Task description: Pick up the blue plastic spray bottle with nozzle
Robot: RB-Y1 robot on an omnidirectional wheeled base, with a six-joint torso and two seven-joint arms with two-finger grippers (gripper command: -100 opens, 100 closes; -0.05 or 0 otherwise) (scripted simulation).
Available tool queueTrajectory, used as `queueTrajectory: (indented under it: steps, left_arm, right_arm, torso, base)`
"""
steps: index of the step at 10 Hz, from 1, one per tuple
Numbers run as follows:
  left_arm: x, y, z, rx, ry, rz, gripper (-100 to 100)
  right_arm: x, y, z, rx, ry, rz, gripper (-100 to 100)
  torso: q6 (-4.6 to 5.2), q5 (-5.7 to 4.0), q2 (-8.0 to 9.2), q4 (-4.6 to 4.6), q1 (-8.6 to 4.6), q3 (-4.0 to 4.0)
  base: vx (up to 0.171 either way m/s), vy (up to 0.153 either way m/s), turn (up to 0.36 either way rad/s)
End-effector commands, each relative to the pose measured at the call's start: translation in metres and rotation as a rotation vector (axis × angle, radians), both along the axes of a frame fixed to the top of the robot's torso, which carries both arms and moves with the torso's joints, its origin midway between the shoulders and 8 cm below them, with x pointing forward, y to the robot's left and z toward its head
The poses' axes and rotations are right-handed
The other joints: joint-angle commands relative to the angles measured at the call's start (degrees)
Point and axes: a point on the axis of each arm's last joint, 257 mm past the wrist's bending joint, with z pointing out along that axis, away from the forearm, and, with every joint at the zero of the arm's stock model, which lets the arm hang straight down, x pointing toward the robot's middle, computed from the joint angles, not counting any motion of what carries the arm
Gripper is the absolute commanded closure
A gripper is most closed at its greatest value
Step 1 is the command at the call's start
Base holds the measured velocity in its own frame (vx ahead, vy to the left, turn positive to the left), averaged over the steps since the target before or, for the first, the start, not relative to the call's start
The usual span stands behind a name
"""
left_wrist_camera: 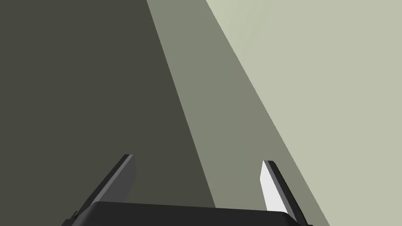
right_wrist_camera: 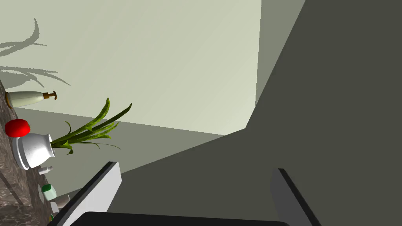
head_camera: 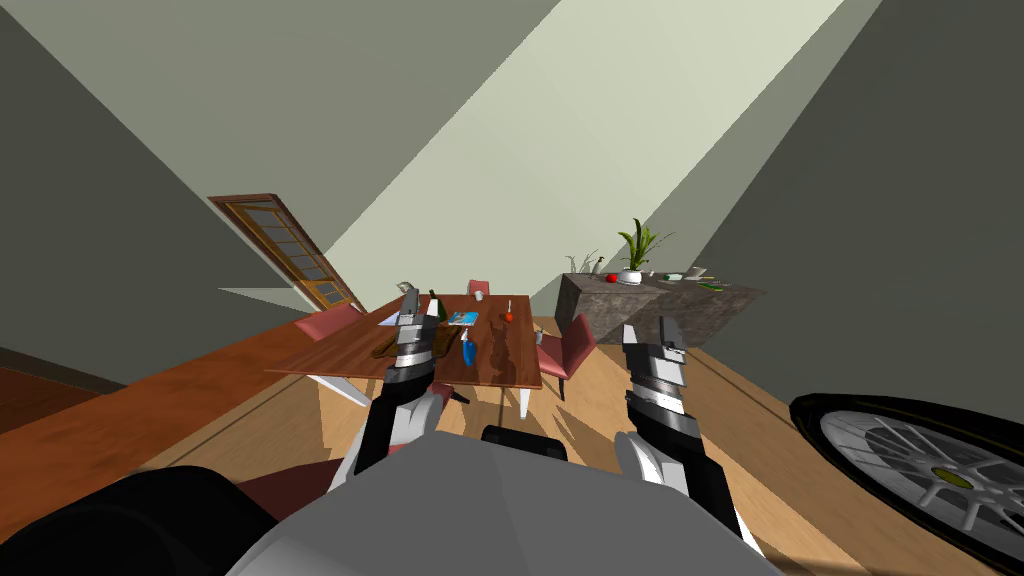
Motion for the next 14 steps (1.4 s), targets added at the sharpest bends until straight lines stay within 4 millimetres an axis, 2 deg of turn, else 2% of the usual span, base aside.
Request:
queueTrajectory:
  steps: [1,4,7,10,14]
  left_arm:
    - [0.004,-0.007,-0.004,0.043,0.02,-0.022,-100]
    - [0.017,-0.02,-0.02,0.129,0.077,-0.06,-100]
    - [0.032,-0.031,-0.048,0.209,0.155,-0.084,-100]
    - [0.048,-0.037,-0.085,0.279,0.248,-0.093,-100]
    - [0.066,-0.039,-0.145,0.37,0.389,-0.09,-100]
  right_arm:
    - [0.0,0.0,0.0,0.0,0.0,0.0,0]
    - [0.0,0.0,0.0,0.0,0.0,0.0,0]
    - [0.0,0.0,0.0,0.0,0.0,0.0,0]
    - [0.0,0.0,0.0,0.0,0.0,0.0,0]
    - [0.0,0.0,0.0,0.0,0.0,0.0,0]
  torso:
    - [0.0,0.0,0.0,0.0,0.0,0.0]
    - [0.0,0.02,0.1,0.02,0.07,0.05]
    - [0.0,0.03,0.16,0.03,0.12,0.09]
    - [0.0,0.03,0.2,0.04,0.15,0.11]
    - [0.0,0.03,0.26,0.06,0.13,0.15]
  base:
    - [-0.01,0.005,-0.013]
    - [-0.029,0.013,-0.03]
    - [-0.043,0.024,-0.044]
    - [-0.06,0.034,-0.053]
    - [-0.069,0.03,-0.065]
